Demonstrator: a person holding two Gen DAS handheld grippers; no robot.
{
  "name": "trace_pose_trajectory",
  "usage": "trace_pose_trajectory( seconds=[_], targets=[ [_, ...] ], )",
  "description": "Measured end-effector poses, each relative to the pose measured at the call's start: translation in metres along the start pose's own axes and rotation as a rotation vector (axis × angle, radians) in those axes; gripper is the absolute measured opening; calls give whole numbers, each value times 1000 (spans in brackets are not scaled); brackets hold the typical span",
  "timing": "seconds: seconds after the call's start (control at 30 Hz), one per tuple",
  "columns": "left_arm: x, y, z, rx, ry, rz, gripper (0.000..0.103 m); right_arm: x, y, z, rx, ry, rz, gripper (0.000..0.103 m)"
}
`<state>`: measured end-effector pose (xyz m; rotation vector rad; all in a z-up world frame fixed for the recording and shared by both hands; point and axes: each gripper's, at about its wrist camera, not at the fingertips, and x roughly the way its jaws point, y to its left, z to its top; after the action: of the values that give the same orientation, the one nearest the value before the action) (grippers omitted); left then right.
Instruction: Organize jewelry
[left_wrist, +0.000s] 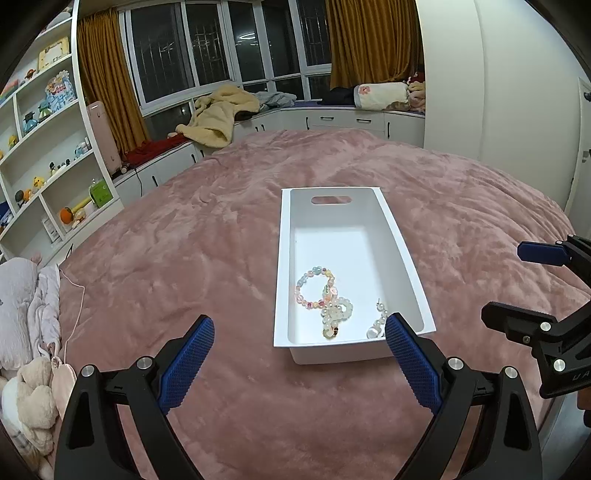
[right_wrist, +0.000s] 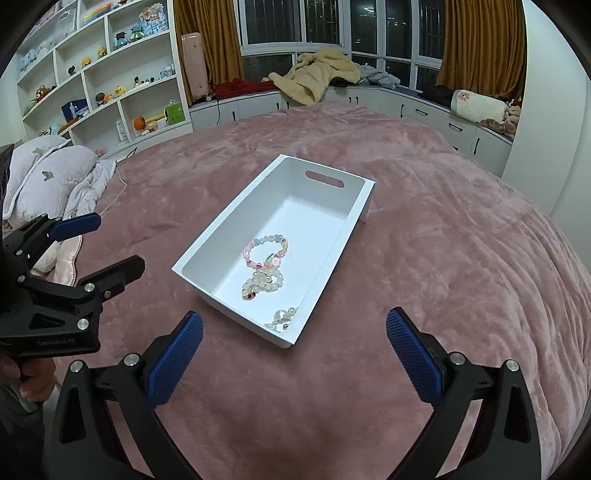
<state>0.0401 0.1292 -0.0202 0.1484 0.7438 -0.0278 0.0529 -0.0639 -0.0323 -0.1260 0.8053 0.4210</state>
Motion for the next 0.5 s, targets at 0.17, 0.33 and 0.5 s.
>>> trace_pose_trajectory(
  seconds=[0.17, 0.33, 0.5],
  targets=[
    [1, 1, 0, 0, -1, -1, 95, 0, 1, -1, 2, 0, 6, 98],
    [2, -1, -2, 11, -1, -6, 95, -2, 2, 0, 5, -1, 10, 98],
    [1, -2, -3, 11, 0, -11, 95, -2, 2, 0, 6, -3, 8, 98]
  ],
)
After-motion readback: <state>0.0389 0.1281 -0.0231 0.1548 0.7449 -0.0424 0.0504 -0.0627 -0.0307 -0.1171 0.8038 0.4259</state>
